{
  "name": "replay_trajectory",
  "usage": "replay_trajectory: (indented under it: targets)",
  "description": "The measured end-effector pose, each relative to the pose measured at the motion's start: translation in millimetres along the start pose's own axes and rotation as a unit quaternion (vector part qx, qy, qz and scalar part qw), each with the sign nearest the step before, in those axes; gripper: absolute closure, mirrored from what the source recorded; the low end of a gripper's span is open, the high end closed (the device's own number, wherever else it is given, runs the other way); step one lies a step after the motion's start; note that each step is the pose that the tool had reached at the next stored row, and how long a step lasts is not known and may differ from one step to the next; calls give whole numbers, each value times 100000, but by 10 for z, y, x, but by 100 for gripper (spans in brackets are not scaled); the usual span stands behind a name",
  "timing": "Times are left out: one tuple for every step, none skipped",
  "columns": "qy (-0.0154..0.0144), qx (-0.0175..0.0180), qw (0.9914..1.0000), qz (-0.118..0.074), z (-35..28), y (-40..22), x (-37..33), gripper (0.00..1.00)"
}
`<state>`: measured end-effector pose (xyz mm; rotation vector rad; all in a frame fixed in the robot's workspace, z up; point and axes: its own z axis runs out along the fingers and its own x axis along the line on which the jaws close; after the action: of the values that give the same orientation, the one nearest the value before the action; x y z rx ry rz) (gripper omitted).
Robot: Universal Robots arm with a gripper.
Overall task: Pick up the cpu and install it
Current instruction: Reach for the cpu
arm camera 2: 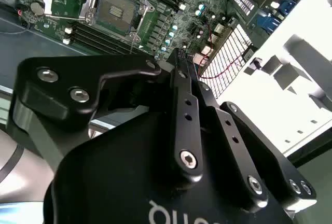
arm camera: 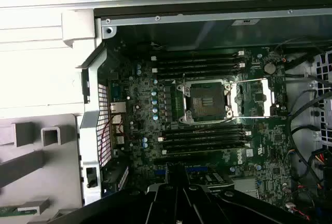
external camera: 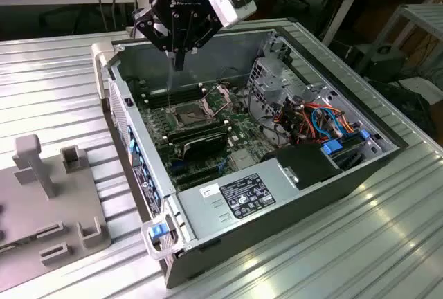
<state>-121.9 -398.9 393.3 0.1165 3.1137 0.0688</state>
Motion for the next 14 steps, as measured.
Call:
replay_trajectory:
  targets:
    - [-1,-1,100000,2,0,0,0,89]
    - [-2,-1,100000,1,0,0,0,89]
    - [0,-1,100000,-1,0,0,2,89]
    - [0,-1,100000,2,0,0,2,89]
    - [-1,-2,100000,0,0,0,2,89]
    - [-4,-3,100000,1,0,0,4,89]
    - [-5,-2,100000,11,0,0,6,89]
    - [-2,-1,100000,12,0,0,9,89]
    - [-2,-4,100000,4,0,-1,14,89]
    - [-1,-1,100000,3,0,-1,18,89]
    - [-3,-3,100000,3,0,-2,22,89]
    - [1,-1,100000,3,-1,-2,27,89]
    - [0,0,100000,2,-1,-2,31,89]
    - [-1,-2,100000,4,-1,-2,35,89]
